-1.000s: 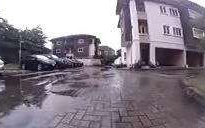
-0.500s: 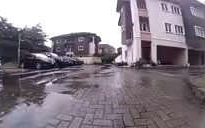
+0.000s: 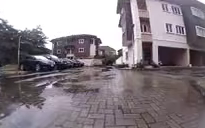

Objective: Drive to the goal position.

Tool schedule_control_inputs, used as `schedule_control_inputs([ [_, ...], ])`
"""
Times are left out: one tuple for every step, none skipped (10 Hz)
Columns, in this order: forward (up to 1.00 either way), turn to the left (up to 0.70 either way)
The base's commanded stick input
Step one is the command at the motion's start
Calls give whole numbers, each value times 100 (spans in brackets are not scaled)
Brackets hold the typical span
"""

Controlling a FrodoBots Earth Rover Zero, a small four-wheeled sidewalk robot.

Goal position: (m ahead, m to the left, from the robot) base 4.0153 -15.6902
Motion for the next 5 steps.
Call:
schedule_control_inputs([
  [50, 0],
  [50, 0],
  [50, 0],
  [50, 0],
  [50, 0],
])
